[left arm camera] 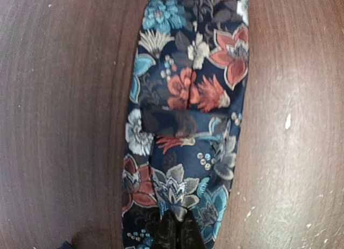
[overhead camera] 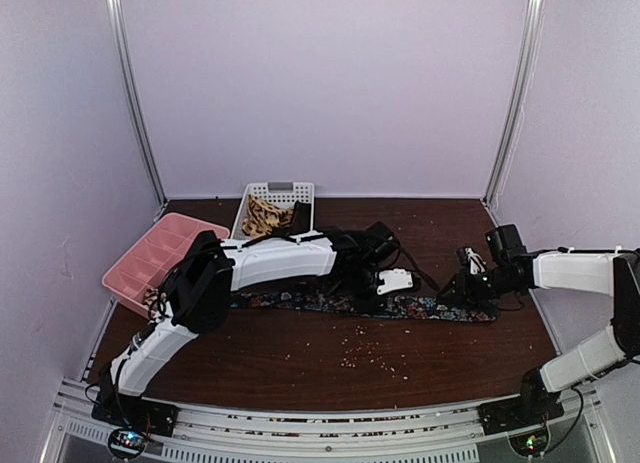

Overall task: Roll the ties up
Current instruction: Tie the tie at the center of the board.

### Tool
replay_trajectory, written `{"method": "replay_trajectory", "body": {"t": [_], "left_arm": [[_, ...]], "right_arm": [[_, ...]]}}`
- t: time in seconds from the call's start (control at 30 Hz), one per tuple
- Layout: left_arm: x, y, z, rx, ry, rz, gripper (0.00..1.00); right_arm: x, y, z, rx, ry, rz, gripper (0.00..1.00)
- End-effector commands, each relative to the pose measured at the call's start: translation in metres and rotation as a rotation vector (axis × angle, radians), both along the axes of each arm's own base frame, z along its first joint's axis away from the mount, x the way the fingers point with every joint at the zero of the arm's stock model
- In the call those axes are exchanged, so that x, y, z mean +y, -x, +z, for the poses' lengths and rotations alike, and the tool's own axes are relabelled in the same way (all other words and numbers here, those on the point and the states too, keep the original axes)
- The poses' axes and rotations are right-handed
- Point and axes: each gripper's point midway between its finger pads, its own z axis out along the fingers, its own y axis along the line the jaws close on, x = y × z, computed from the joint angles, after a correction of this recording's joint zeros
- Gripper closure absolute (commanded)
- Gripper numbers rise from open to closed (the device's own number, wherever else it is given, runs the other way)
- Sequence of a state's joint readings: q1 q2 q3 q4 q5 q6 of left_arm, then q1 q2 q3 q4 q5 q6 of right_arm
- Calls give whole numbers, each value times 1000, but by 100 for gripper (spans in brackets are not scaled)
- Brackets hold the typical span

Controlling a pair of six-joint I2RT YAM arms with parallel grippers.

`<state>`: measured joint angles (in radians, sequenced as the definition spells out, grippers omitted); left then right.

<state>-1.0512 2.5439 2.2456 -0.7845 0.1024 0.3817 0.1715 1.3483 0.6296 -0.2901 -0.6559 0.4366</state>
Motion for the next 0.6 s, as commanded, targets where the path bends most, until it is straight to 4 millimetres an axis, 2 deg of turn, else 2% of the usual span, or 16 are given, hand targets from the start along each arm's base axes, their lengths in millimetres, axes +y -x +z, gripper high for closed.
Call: {"method": "replay_trajectory", "body": {"t": [0.0,0.33,0.57], "left_arm": [[-18,2,11,38,78,5,100],[-26,5,2,68,104,-8,100],[-37,0,7,62,158,15,100]], "right_arm": [[0,-1,-6,14,-13,-12,76],[1,-4,-7,20,-19,-11,76],[9,-5,-15,44,-39,-7,77]]}}
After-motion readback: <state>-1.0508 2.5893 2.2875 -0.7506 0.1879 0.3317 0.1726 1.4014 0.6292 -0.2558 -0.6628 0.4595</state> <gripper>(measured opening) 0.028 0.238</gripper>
